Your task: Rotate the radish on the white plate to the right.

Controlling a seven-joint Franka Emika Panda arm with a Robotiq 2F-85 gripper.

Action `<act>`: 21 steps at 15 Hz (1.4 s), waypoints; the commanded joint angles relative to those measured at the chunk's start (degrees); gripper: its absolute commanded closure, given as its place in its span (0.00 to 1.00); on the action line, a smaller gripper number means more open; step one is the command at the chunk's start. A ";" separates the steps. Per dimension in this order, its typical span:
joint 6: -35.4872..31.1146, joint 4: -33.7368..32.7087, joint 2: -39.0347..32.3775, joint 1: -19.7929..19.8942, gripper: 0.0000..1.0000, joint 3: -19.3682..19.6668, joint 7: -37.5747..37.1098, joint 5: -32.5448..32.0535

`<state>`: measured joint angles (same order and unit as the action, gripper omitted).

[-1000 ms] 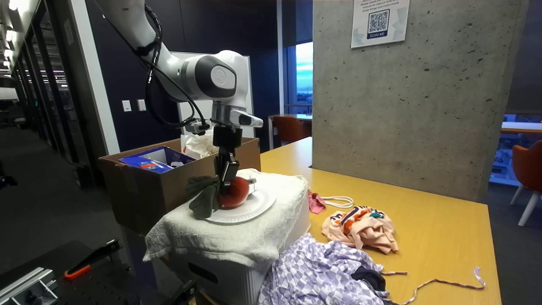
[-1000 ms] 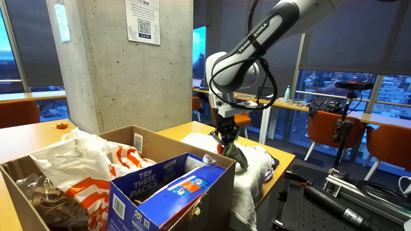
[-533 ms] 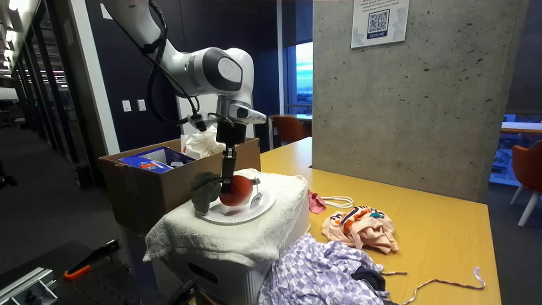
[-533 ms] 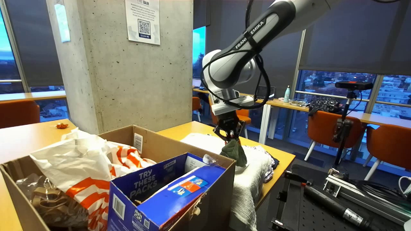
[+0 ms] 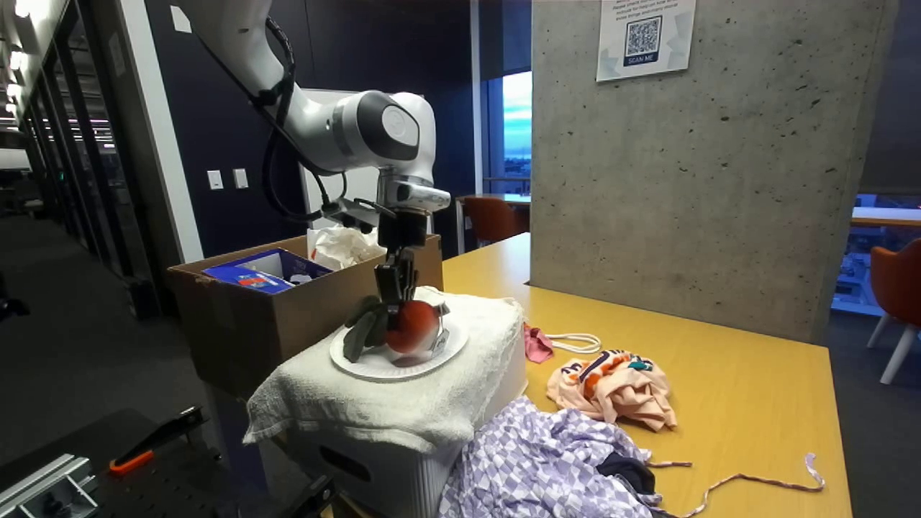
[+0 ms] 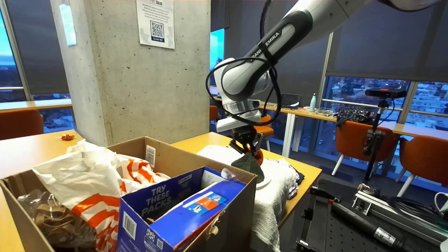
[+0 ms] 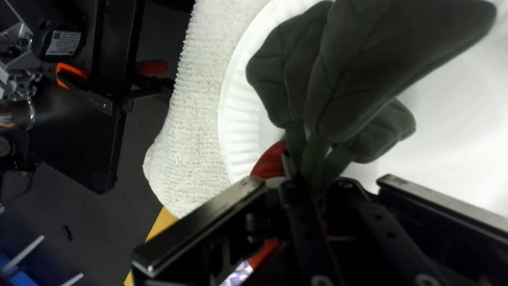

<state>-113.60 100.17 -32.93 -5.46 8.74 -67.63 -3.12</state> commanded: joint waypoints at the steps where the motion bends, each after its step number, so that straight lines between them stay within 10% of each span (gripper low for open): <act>1: 1.30 -2.05 -0.28 -1.23 0.97 1.51 -9.01 -2.37; 21: -6.63 0.86 2.30 -4.99 0.97 1.68 -46.92 -11.35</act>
<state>-119.42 99.29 -32.72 -8.49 9.48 -107.73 -12.33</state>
